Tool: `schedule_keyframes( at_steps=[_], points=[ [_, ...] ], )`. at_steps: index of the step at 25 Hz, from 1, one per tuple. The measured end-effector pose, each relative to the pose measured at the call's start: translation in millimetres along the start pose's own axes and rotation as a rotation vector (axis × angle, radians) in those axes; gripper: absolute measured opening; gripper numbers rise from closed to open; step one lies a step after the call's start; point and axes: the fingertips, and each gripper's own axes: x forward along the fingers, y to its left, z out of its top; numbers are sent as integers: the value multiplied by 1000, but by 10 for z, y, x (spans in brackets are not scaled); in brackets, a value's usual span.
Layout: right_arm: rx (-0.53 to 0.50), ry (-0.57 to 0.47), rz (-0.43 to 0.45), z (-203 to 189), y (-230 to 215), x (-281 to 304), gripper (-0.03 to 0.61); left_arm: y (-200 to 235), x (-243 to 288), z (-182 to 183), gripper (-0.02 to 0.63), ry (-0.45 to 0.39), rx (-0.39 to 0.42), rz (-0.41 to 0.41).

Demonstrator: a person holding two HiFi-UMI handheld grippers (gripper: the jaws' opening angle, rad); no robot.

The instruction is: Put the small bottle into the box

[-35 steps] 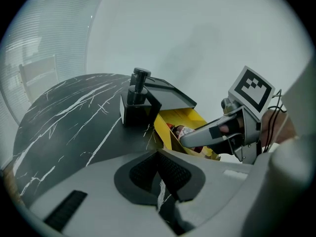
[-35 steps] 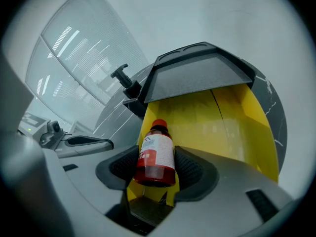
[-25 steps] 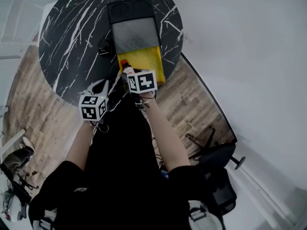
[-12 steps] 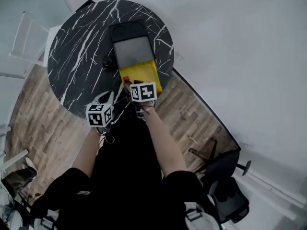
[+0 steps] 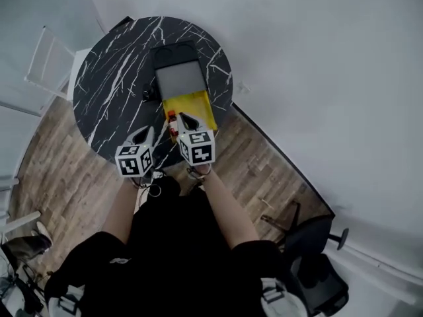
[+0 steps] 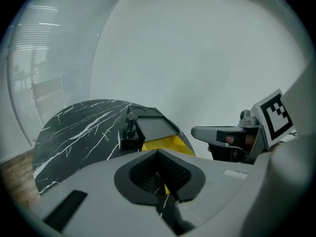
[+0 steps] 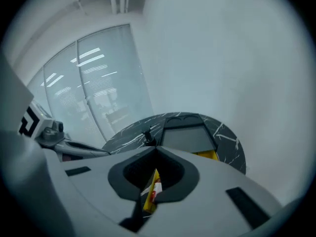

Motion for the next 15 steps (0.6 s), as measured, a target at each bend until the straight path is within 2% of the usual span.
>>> schedule_keyframes(
  at_steps=[3, 10, 15],
  points=[
    [-66, -88, 10, 247, 60, -266, -3, -158, -143, 131, 0, -47, 6, 12],
    [-91, -240, 34, 654, 38, -1025, -5, -728, -425, 353, 0, -158, 58, 31],
    [-165, -386, 24, 1066, -27, -1648, -3, -1135, -822, 772, 0, -330, 82, 56]
  ],
)
